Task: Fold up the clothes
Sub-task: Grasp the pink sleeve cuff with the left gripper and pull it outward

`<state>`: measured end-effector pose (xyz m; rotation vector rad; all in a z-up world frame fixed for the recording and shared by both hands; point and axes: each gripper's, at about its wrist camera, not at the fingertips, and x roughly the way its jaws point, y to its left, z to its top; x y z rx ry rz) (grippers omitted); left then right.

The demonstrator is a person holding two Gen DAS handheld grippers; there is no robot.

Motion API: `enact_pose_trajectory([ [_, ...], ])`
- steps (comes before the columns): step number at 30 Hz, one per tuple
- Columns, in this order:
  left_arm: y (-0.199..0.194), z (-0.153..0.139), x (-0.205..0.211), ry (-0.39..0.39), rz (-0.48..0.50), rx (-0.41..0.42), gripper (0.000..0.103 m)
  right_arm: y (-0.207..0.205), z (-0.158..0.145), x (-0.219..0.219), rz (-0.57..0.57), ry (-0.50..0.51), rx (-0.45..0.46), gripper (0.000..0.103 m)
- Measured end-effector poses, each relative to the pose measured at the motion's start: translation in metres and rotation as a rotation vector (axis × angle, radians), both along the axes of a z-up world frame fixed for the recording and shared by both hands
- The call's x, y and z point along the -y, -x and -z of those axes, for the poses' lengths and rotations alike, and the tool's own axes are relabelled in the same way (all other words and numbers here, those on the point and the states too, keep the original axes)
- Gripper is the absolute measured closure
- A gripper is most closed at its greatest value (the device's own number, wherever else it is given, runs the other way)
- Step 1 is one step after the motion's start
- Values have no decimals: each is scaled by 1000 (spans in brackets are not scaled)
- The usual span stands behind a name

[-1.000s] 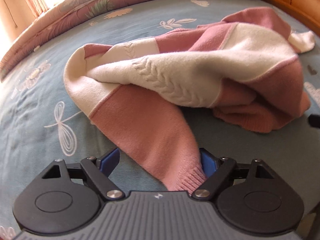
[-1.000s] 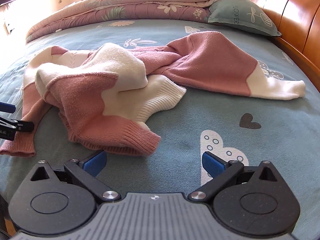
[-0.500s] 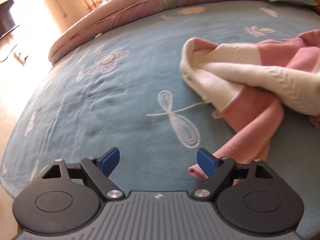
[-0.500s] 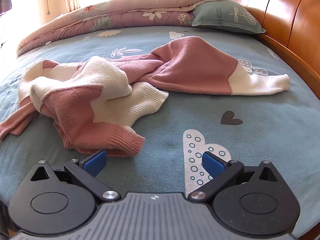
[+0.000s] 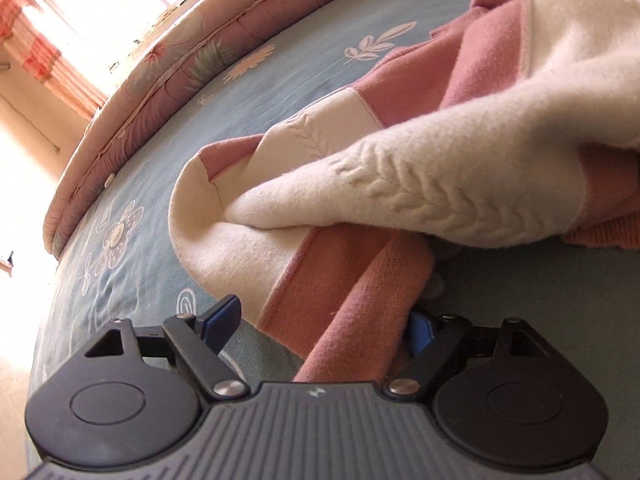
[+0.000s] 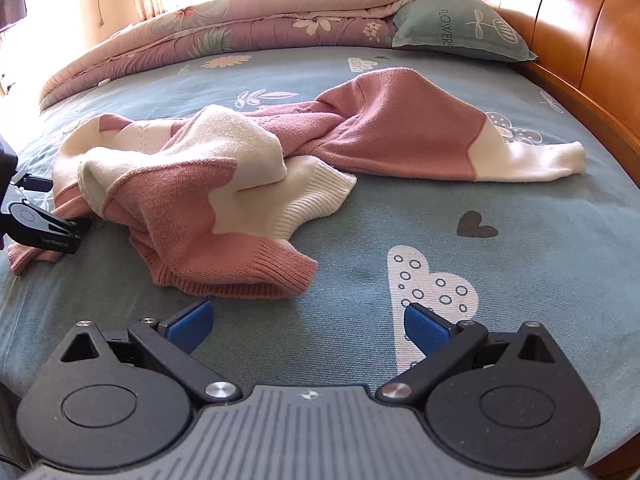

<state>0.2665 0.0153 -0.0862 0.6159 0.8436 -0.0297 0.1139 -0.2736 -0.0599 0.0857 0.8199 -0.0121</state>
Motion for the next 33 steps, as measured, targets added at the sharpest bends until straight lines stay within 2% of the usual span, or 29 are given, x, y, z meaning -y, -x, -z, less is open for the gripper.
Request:
enact_pose_trajectory([
  [1, 1, -2, -5, 11, -13, 3, 43, 1, 1, 1, 4, 1, 1, 0],
  [3, 3, -6, -16, 31, -39, 8, 61, 0, 3, 3, 16, -7, -4, 0],
  [5, 8, -11, -31, 21, -49, -5, 66, -1, 6, 6, 28, -15, -10, 0],
  [7, 14, -15, -46, 4, -65, -15, 78, 0, 6, 6, 34, -27, -12, 0],
  [12, 29, -25, -84, -66, -121, 1, 81, 9, -2, 4, 36, -41, 16, 0],
  [18, 26, -38, -139, -176, -206, 44, 85, 15, -13, -1, 53, -17, 32, 0],
  [25, 1, -45, -202, -279, -272, 85, 87, 7, -17, -18, 54, 20, 10, 0],
  [32, -30, -65, -230, -345, -292, 160, 85, -4, -18, -43, 22, 46, -12, 0],
  [33, -33, -67, -232, -355, -292, 168, 81, -5, -19, -46, 17, 47, -14, 0],
])
